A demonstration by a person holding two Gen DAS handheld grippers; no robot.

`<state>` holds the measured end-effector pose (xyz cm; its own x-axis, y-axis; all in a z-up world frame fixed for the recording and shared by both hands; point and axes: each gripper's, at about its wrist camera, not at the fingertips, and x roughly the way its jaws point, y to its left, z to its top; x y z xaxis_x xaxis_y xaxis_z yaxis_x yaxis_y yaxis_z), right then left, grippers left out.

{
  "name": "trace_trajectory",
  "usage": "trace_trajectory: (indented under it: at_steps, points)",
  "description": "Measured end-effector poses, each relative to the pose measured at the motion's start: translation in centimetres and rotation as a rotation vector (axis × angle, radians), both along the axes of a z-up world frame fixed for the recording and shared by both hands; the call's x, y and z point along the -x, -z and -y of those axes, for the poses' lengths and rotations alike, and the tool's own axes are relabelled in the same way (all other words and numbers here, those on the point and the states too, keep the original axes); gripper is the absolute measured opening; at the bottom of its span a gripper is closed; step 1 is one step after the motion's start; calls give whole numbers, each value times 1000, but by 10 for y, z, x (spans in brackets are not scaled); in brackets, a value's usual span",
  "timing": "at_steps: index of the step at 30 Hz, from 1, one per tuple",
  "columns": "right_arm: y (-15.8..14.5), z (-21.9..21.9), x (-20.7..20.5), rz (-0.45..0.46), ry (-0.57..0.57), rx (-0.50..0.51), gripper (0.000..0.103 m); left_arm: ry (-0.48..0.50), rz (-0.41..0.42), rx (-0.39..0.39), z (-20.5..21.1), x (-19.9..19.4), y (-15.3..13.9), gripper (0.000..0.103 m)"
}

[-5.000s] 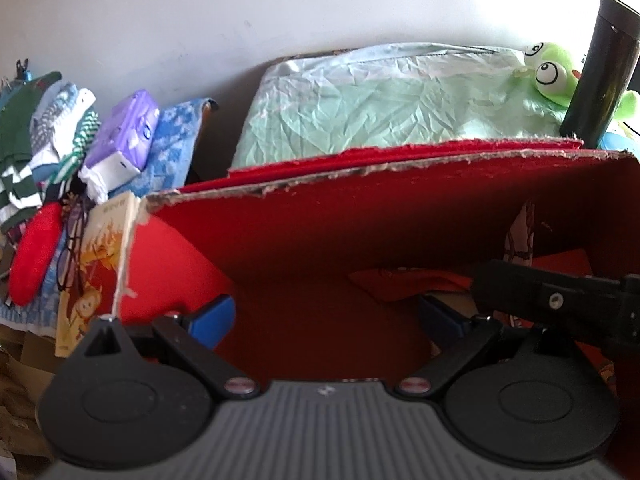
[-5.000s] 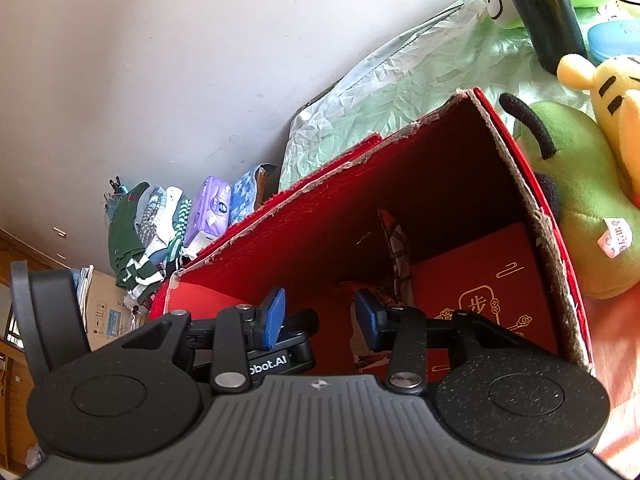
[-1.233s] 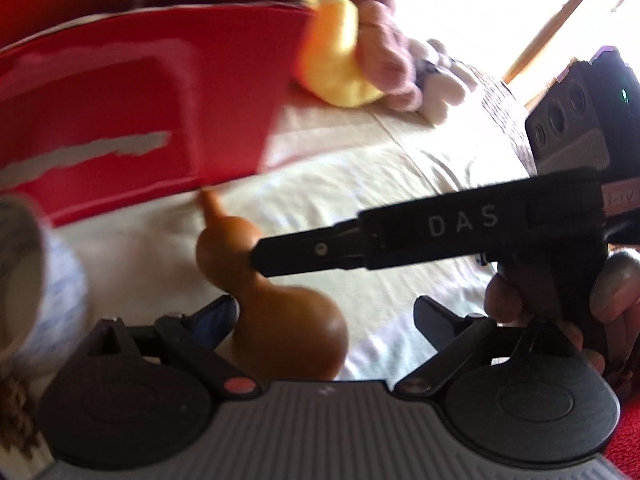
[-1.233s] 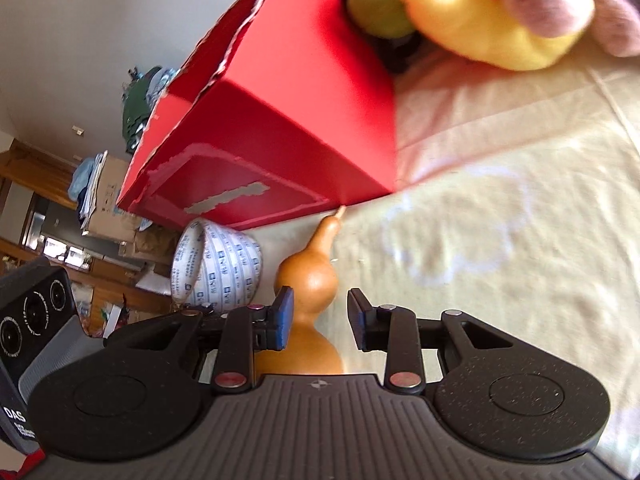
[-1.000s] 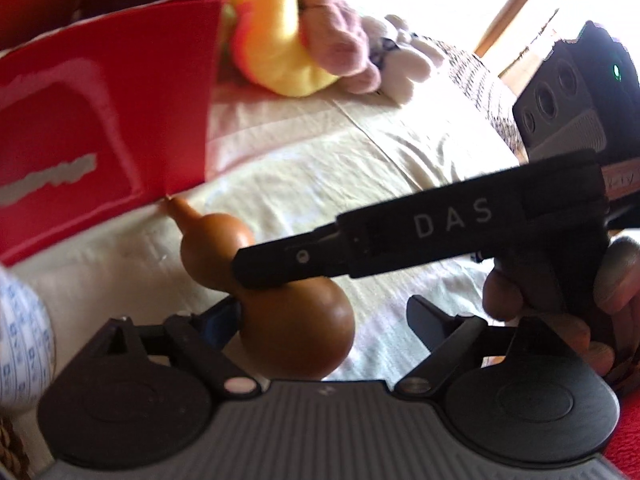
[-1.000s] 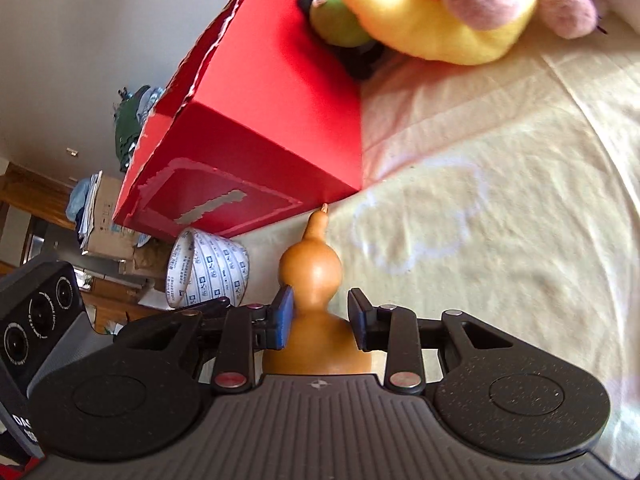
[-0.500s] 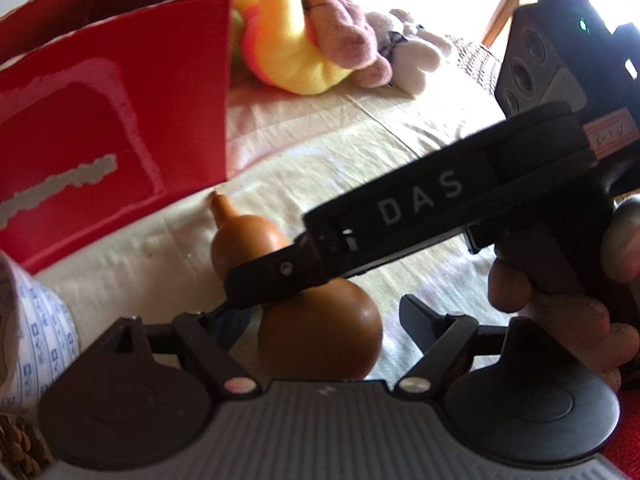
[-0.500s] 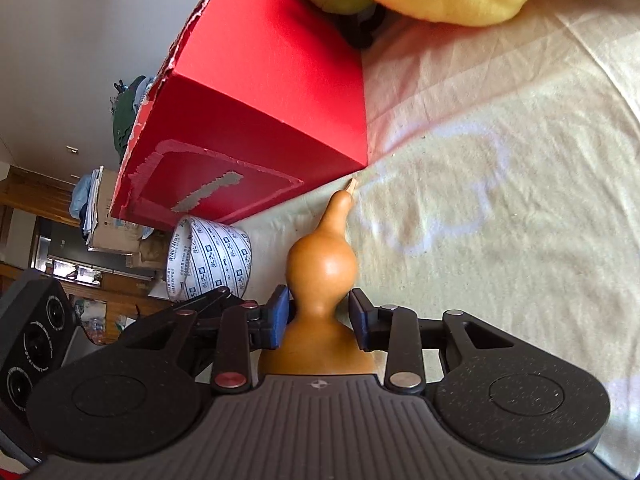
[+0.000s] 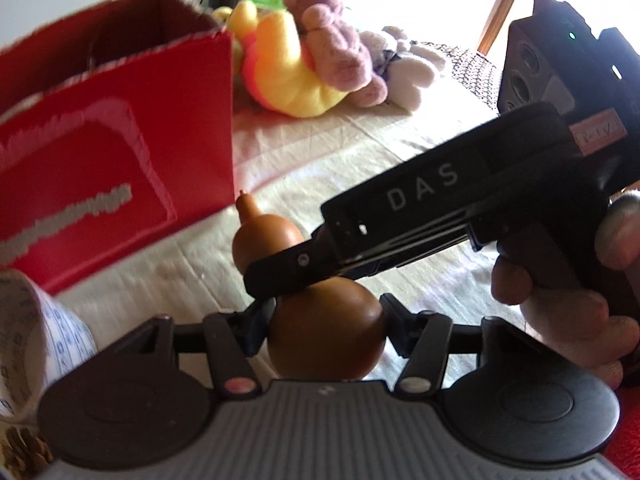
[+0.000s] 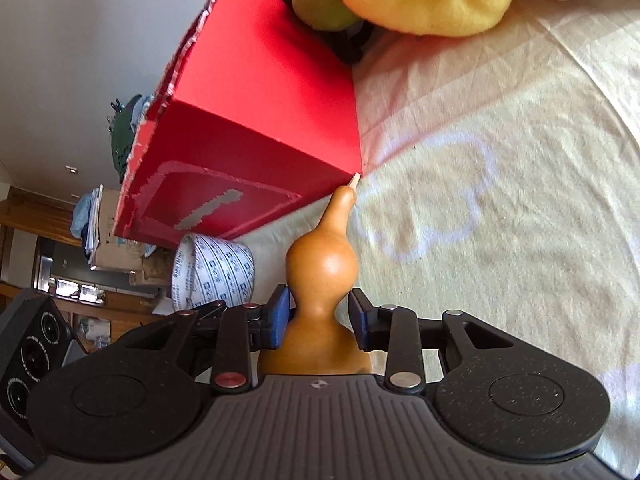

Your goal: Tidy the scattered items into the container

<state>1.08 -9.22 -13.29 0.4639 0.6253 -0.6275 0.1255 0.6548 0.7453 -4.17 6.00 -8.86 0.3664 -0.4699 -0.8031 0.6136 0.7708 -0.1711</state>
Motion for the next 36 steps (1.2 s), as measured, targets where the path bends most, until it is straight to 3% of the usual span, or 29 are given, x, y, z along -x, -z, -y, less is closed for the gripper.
trace_trajectory:
  at_steps: [4, 8, 16, 25, 31, 36]
  points:
    - [-16, 1, 7, 63, 25, 9, 34, 41, 71, 12, 3, 5, -17, 58]
    - [-38, -1, 19, 164, 50, 46, 35, 59, 88, 73, -1, 2, -38, 57]
    - [-71, -5, 31, 366, 91, 68, 35, -4, 133, 205, -20, -2, -78, 56]
    - [-103, -29, 11, 537, 103, 38, 35, -53, 274, 225, -53, -16, -120, 56]
    - [-120, -52, -37, 522, 88, -9, 35, -85, 298, 186, -85, -50, -139, 56]
    - [-131, -78, -88, 397, 45, -11, 35, -113, 258, 134, -112, -84, -137, 55]
